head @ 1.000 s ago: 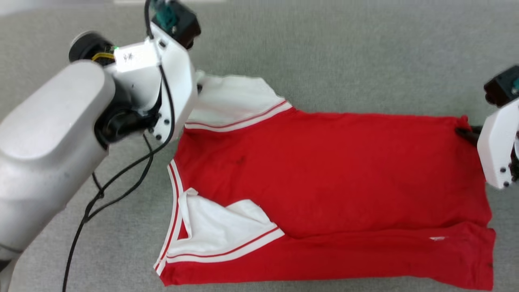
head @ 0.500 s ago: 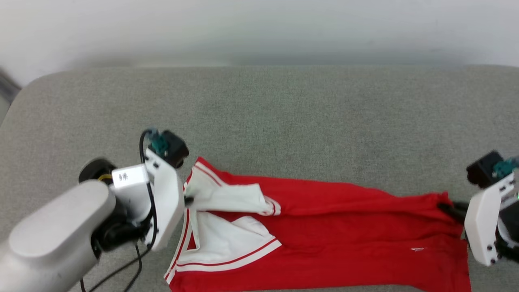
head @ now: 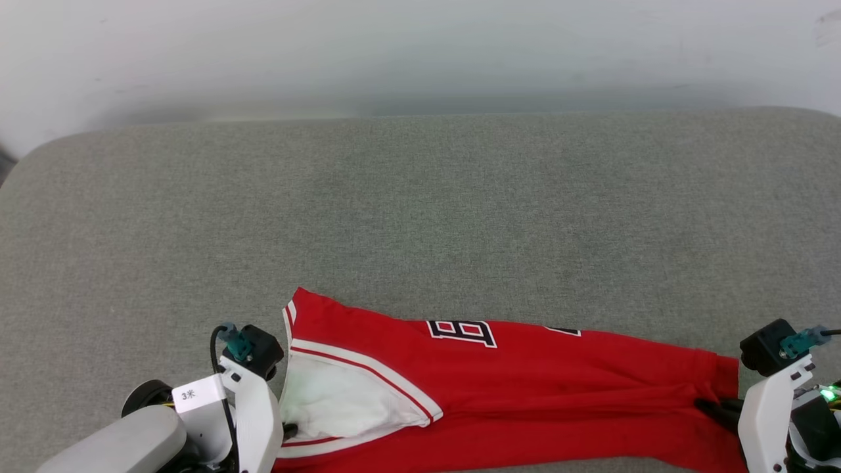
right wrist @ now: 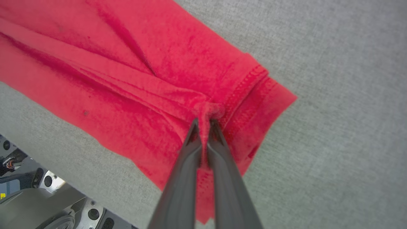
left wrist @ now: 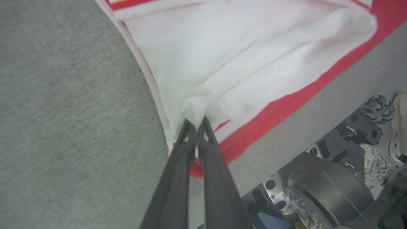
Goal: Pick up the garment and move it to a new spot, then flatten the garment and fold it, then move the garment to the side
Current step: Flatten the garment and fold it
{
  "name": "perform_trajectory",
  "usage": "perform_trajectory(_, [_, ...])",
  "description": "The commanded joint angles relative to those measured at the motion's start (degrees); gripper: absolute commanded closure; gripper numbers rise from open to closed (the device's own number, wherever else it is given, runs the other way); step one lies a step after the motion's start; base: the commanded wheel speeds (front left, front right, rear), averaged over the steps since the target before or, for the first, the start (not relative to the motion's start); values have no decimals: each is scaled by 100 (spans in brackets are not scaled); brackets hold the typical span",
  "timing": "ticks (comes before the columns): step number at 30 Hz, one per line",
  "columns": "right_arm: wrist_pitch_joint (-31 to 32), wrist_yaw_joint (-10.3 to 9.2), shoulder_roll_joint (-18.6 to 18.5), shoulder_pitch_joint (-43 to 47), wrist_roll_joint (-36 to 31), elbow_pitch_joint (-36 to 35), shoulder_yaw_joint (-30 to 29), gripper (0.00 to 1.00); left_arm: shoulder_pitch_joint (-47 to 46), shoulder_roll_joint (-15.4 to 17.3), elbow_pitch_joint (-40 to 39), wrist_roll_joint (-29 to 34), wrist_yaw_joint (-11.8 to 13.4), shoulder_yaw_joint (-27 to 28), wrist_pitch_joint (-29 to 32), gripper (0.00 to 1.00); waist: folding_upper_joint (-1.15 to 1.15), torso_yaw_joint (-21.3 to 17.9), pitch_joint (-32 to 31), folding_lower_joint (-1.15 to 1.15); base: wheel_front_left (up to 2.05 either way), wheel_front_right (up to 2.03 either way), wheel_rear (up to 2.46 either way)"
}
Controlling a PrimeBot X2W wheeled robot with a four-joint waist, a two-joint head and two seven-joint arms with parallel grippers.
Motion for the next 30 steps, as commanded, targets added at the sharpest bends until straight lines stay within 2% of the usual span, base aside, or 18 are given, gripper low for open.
perform_trajectory(1, [-1, -4, 71, 101, -4, 67, -99, 40, 79, -41, 74, 35, 39, 26, -135, 33, 0, -10, 1, 1, 0, 0, 0])
perform_trajectory(2, [-52, -4, 96, 112, -22, 76, -162, 0, 107, -62, 88, 29, 50, 60, -235, 0, 0, -9, -15, 1, 0, 0, 0])
perform_trajectory(7, [-226, -4, 44, 242, -45, -102, -407, 0, 158, -44, -22, 190, 114, 169, -686, 0, 0, 22, -179, 1, 0, 0, 0])
perform_trajectory(16, [-446, -4, -252, 796, 51, -612, -1636, 0, 540, -51, -434, 681, 947, 766, -2551, 0, 0, -1, -433, 1, 0, 0, 0])
perform_trajectory(24, [-282, -3, 91, 1361, 346, -386, -2573, 0, 949, -397, -234, 1048, 1655, 1171, -4069, 0, 0, 15, -369, 1, 0, 0, 0])
perform_trajectory(30, [-100, -3, 439, 1611, 492, -191, -2851, 0, 1211, -770, -62, 1443, 2018, 1669, -4398, 0, 0, 98, -227, 1, 0, 0, 0])
